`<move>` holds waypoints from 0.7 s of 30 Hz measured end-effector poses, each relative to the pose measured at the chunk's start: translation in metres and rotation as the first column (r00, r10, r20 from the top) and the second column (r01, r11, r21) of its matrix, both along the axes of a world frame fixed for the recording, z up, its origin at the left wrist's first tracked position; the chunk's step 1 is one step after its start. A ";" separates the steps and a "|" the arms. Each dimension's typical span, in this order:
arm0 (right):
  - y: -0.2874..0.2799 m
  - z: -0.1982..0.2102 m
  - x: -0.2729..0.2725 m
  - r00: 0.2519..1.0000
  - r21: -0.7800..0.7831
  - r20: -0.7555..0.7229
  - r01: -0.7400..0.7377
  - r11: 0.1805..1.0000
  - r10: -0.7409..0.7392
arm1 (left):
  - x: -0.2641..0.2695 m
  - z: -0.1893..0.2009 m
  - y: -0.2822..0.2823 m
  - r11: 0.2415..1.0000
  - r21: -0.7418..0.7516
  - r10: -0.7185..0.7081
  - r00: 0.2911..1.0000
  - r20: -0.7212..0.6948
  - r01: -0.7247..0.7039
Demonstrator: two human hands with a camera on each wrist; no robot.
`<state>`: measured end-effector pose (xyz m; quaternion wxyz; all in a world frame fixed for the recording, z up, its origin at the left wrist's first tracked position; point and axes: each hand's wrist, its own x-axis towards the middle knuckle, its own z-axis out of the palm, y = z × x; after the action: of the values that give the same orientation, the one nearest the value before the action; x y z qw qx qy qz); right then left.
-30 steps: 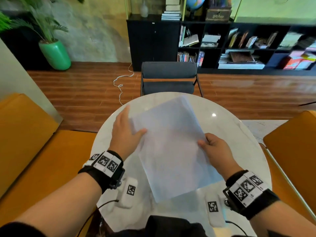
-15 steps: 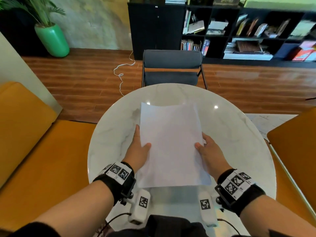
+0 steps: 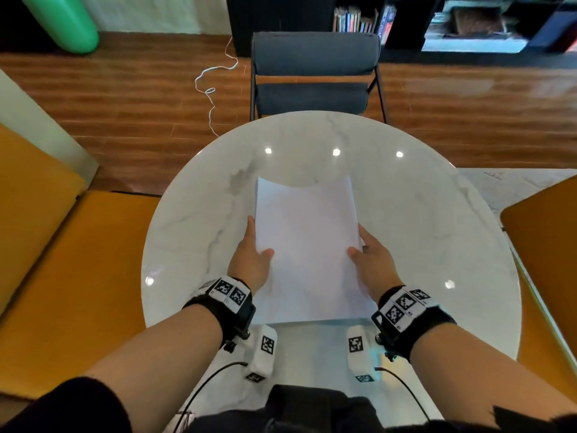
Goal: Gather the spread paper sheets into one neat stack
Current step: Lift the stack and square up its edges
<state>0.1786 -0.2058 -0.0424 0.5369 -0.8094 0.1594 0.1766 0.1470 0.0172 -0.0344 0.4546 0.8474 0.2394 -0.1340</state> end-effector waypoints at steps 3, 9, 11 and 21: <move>0.003 -0.008 0.007 1.000 -0.091 -0.015 -0.020 0.996 0.019 | 0.004 -0.011 -0.002 0.999 0.052 -0.008 0.999 -0.035 0.010; 0.006 -0.021 0.010 0.995 -0.344 -0.061 -0.090 0.935 0.074 | 0.006 -0.026 -0.002 0.952 0.284 -0.092 0.993 -0.076 0.110; 0.006 -0.024 0.010 0.993 -0.422 -0.057 -0.121 0.899 0.107 | 0.006 -0.023 -0.003 0.884 0.432 -0.162 0.984 -0.073 0.177; 0.009 -0.046 0.008 0.770 -0.656 0.185 -0.366 0.660 0.610 | 0.012 -0.041 -0.001 0.549 0.460 -0.699 0.685 -0.207 0.698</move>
<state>0.1870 -0.1963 -0.0880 0.2114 -0.9637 -0.1327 0.0944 0.1591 0.0157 -0.0757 0.1256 0.9594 -0.0908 -0.2357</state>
